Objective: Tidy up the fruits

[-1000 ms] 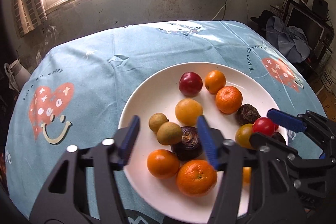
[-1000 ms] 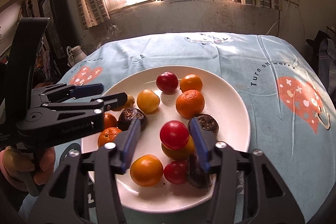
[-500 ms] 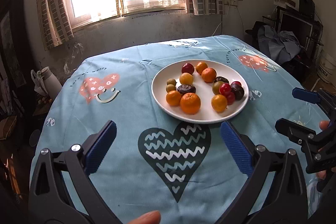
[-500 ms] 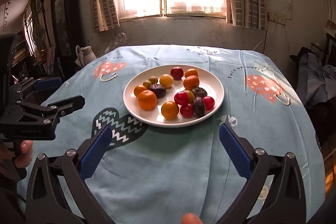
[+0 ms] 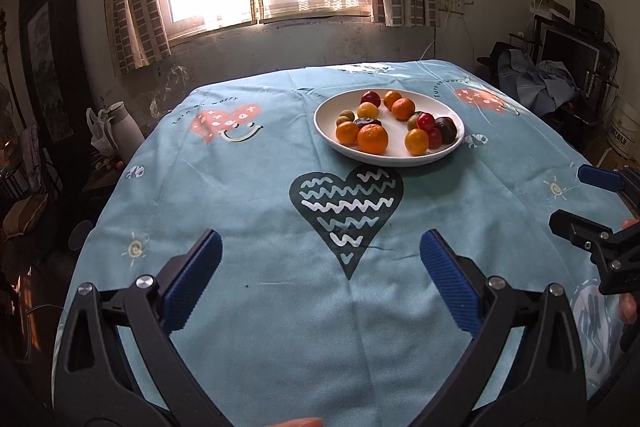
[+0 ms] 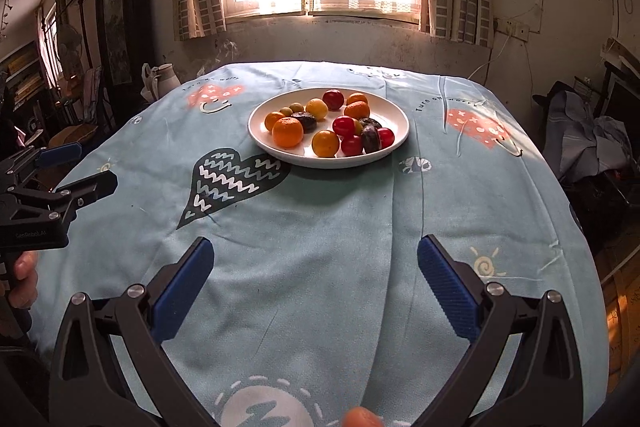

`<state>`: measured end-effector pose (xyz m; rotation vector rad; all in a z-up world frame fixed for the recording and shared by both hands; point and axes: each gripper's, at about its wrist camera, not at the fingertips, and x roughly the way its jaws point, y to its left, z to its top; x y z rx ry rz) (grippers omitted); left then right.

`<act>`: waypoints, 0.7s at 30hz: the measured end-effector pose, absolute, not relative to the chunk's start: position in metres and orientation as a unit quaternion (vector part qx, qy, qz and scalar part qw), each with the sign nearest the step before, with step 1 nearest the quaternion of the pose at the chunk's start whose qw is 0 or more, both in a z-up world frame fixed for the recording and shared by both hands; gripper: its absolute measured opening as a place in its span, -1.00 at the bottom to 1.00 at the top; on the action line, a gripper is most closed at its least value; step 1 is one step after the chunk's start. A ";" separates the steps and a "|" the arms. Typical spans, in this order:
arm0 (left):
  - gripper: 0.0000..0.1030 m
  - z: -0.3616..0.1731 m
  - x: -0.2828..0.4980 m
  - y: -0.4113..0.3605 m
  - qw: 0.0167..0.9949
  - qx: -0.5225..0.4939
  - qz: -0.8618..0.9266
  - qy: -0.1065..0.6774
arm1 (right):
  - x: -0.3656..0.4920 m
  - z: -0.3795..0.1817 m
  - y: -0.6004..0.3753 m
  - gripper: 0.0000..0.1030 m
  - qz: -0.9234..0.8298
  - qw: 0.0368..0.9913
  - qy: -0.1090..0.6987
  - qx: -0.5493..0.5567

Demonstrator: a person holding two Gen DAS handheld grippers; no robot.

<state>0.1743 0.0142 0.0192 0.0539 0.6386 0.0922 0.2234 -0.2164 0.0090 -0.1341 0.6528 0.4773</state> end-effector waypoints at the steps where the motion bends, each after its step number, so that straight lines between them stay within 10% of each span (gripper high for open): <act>1: 0.96 0.020 0.173 0.015 0.948 0.024 0.046 0.314 | 0.222 0.009 -0.217 0.97 0.231 0.917 0.318 -0.066; 21: 0.96 0.021 0.165 0.023 0.948 -0.008 0.054 0.314 | 0.212 0.013 -0.217 0.97 0.233 0.919 0.312 -0.064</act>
